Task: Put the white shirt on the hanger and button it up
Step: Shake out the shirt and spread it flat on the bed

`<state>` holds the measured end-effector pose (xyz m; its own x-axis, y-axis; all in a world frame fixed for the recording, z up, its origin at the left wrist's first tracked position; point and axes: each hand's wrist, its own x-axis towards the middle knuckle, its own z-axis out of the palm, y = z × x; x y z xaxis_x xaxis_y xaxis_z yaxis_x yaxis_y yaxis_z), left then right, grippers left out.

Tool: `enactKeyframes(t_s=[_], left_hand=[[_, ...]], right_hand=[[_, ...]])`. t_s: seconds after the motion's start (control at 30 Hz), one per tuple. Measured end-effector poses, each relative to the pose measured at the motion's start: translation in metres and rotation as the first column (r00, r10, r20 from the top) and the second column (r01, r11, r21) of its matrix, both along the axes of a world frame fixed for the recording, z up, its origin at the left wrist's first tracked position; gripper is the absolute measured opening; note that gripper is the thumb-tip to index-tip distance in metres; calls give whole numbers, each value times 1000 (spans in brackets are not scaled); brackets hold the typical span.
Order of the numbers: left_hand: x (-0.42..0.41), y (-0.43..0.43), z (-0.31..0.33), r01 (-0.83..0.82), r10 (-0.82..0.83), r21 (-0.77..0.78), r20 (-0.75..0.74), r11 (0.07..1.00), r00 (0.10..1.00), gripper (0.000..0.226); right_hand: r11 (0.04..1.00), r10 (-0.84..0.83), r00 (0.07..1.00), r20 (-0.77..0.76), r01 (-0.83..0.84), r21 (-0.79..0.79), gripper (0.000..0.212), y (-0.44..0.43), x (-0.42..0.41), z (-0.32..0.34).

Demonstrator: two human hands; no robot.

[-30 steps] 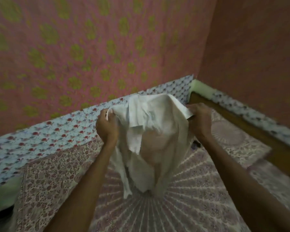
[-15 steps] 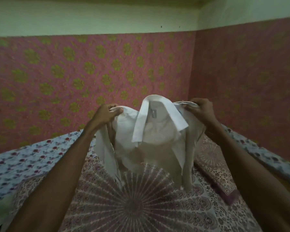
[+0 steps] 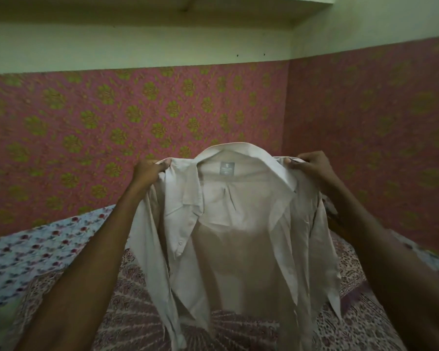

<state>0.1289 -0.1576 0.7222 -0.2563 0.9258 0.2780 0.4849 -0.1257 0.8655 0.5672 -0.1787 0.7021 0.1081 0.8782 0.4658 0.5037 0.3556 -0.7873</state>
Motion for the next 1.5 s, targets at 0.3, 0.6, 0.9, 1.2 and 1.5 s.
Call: enactKeyframes(t_s=[0.3, 0.6, 0.9, 1.2, 1.5], left_hand=[[11, -19, 1, 58, -44, 66, -205, 996, 978, 19], [-2, -38, -16, -36, 46, 49, -233, 998, 971, 46], [23, -97, -60, -89, 85, -42, -85, 995, 993, 32], [52, -148, -75, 233, -215, -177, 119, 956, 969, 19], [22, -113, -105, -153, 36, -232, -442, 961, 896, 49]], right_hand=[[996, 83, 994, -76, -80, 39, 21, -8, -10, 6], [972, -220, 975, 17, 218, 88, 16, -12, -22, 2], [984, -163, 985, 56, 166, -64, 34, -50, -70, -50], [804, 240, 967, -86, -247, -541, 27, -123, -101, -54], [966, -134, 867, 479, 222, -133, 30, -94, -101, -70]])
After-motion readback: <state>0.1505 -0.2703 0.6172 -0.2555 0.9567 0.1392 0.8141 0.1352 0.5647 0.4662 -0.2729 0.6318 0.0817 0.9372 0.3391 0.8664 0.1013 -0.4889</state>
